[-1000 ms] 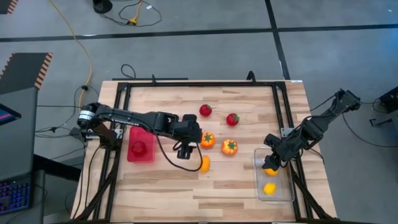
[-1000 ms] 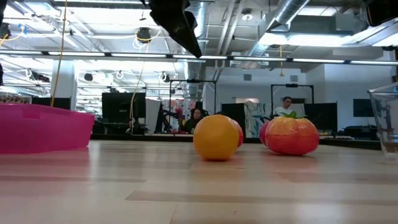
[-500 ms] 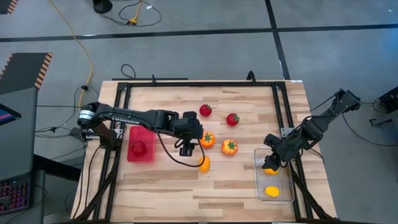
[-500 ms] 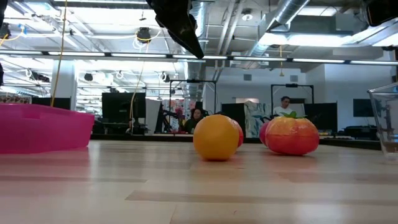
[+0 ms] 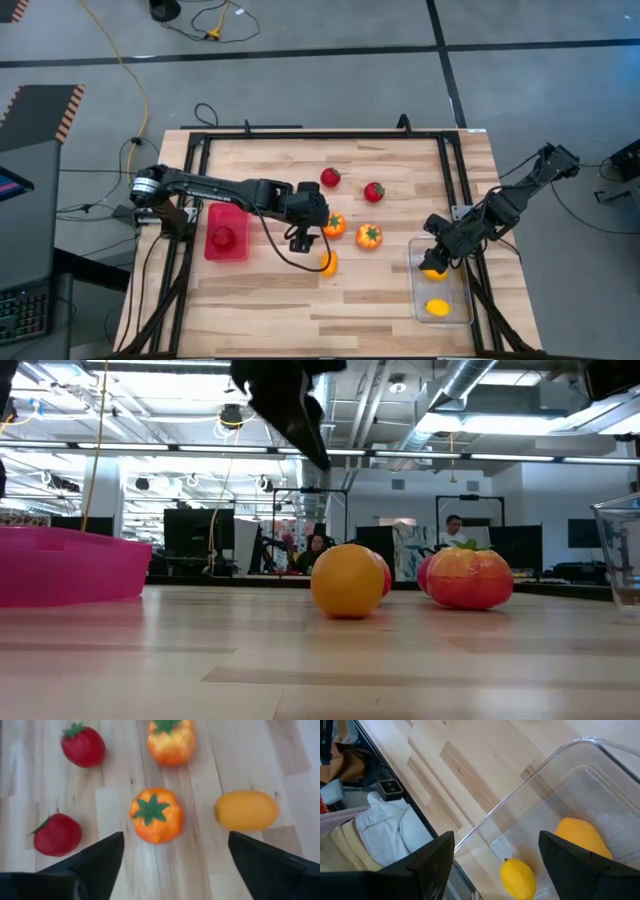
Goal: Sort produce into baskets
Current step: Put the left orange tomato into the red bin, then put the yellow lemon into the transparent bin
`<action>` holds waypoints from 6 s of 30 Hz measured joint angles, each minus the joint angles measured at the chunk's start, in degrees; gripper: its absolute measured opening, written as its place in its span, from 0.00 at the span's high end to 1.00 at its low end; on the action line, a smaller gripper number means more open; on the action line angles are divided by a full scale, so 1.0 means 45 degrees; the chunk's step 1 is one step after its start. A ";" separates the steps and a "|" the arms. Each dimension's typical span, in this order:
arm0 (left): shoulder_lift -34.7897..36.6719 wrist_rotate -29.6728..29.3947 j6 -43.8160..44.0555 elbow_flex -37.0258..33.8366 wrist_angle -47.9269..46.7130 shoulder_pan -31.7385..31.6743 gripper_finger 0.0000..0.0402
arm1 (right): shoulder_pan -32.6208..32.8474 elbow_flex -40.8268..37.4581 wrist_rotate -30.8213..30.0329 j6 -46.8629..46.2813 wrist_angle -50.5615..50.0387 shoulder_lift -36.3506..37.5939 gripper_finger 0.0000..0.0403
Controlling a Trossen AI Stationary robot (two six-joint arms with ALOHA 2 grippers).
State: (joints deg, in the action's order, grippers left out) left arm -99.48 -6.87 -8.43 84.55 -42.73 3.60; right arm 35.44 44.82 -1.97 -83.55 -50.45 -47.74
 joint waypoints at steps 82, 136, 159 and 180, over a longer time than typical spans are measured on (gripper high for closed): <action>-0.4187 0.0044 0.1259 0.0000 0.3011 -0.1307 0.22 | -0.3984 -0.0010 -0.1576 0.7247 0.5855 -0.5378 0.21; 1.0384 -0.0228 0.8481 -0.9496 -0.4801 -0.1287 0.18 | -0.4245 0.0000 -0.1581 0.7338 0.6696 -0.5821 0.21; 1.0170 0.0389 0.9355 -0.9496 -0.5249 -0.1287 0.01 | -0.4245 0.0000 -0.1581 0.7242 0.8711 -0.5821 0.21; 1.0189 0.0364 0.8784 -0.9496 -0.5216 -0.1287 0.01 | -0.4037 0.2458 -0.1537 0.6639 1.0359 -0.8180 0.21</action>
State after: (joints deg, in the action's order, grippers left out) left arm -53.63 -5.23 31.10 41.82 -66.20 -2.20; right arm 17.28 55.88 -8.88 -53.67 -3.83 -84.55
